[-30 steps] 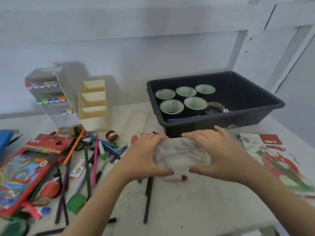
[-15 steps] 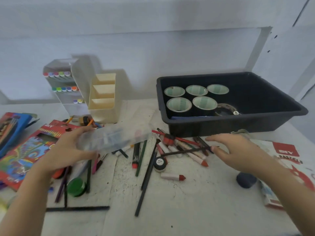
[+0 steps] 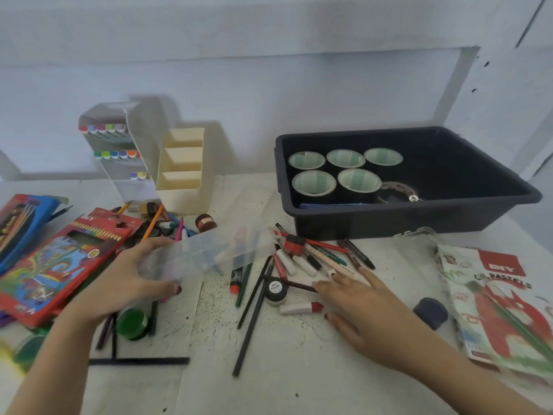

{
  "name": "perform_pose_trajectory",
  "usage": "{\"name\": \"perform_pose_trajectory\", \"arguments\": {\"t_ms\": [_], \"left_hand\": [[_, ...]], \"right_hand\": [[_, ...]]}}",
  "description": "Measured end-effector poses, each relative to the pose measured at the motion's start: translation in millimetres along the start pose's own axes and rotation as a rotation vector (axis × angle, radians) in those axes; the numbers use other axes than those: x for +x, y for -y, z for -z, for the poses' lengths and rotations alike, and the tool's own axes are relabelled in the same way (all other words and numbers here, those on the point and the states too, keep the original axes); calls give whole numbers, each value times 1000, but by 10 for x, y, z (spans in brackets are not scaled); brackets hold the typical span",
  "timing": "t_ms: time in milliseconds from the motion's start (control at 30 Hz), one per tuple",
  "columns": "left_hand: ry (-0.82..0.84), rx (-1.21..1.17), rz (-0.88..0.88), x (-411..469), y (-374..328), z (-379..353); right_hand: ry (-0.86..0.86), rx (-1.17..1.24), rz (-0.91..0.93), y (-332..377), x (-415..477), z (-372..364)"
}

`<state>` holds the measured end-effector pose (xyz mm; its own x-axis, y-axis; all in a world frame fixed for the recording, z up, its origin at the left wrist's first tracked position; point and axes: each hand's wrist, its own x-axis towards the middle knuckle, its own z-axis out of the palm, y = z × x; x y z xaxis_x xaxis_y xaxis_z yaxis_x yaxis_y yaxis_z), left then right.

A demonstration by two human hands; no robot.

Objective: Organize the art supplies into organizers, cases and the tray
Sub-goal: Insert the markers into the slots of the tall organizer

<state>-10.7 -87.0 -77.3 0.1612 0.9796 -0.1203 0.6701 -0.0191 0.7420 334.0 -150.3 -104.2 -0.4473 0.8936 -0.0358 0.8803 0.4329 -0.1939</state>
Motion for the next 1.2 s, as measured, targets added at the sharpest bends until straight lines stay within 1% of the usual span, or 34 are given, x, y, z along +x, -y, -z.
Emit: {"name": "perform_pose_trajectory", "arguments": {"t_ms": [33, 100, 167, 200, 233, 300, 367, 433, 500, 600, 667, 767, 933, 1100, 1200], "left_hand": [[9, 14, -3, 7, -13, -13], [18, 30, -9, 22, -13, -36], [11, 63, -16, 42, -1, -49], [8, 89, -21, 55, 16, -53], [4, 121, -26, 72, 31, -58], [-6, 191, -26, 91, 41, -69], [-8, 230, -30, 97, 22, -75], [-25, 211, -47, 94, 2, -88], [-59, 147, -58, 97, 0, -89], [-135, 111, -65, 126, 21, -80], [-172, 109, -61, 150, 18, -62], [-196, 92, -48, 185, -6, -28], [-261, 97, -42, 221, 26, 102], [-361, -10, -52, 201, 156, 345], [-452, -64, -19, 192, 289, 538]], "right_hand": [[-23, 37, 16, -11, -6, 3], [-130, 94, 17, -50, 14, -11], [-295, 58, -64, -112, 80, 5], [-322, 17, -133, -123, 117, 59], [-307, -34, -204, -140, 154, 114], [-201, -106, -304, -196, 222, 207], [-121, -148, -332, -226, 277, 250], [-76, -163, -333, -221, 304, 257], [-77, -128, -349, -205, 323, 281], [-175, 82, -368, -170, 339, 322], [-276, 196, -323, -126, 376, 321], [-440, 294, -248, -24, 477, 336], [-653, 288, -109, 187, 729, 428], [-811, 348, 73, 561, 1021, 536], [-862, 461, 120, 857, 1261, 594]]}}
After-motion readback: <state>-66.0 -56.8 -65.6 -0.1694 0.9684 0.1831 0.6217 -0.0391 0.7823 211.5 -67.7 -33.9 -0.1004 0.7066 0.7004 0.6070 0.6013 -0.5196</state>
